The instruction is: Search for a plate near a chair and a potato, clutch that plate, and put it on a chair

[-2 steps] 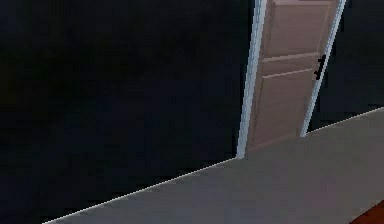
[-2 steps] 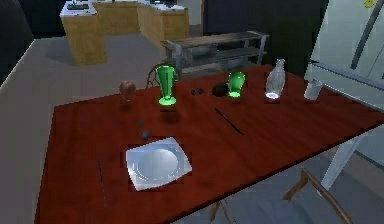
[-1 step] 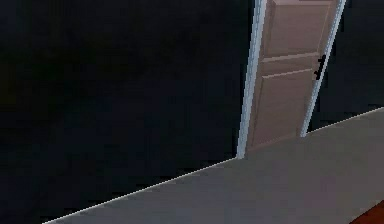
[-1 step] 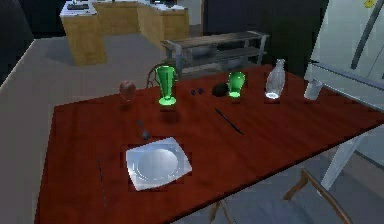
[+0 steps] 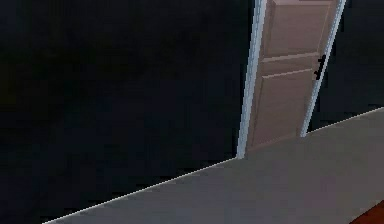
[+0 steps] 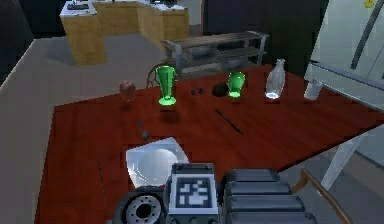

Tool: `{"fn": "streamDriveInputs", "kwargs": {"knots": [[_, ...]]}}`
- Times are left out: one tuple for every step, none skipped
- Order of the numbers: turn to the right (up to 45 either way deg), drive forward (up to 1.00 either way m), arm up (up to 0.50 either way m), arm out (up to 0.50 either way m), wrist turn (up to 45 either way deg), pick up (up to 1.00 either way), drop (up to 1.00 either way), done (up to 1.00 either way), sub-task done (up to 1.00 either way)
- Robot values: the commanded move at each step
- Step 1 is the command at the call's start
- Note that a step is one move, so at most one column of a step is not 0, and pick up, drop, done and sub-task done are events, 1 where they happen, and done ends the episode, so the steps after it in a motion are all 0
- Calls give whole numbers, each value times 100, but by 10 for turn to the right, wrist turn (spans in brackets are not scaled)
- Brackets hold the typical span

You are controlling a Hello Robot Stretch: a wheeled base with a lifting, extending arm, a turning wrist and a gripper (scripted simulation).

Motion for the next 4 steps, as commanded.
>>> {"fn": "streamDriveInputs", "kwargs": {"knots": [[0,0,0,24,0,0,0,0,0],[0,0,0,0,450,0,0,0,0],[0,0,0,0,450,0,0,0,0],[0,0,0,0,390,0,0,0,0]]}}
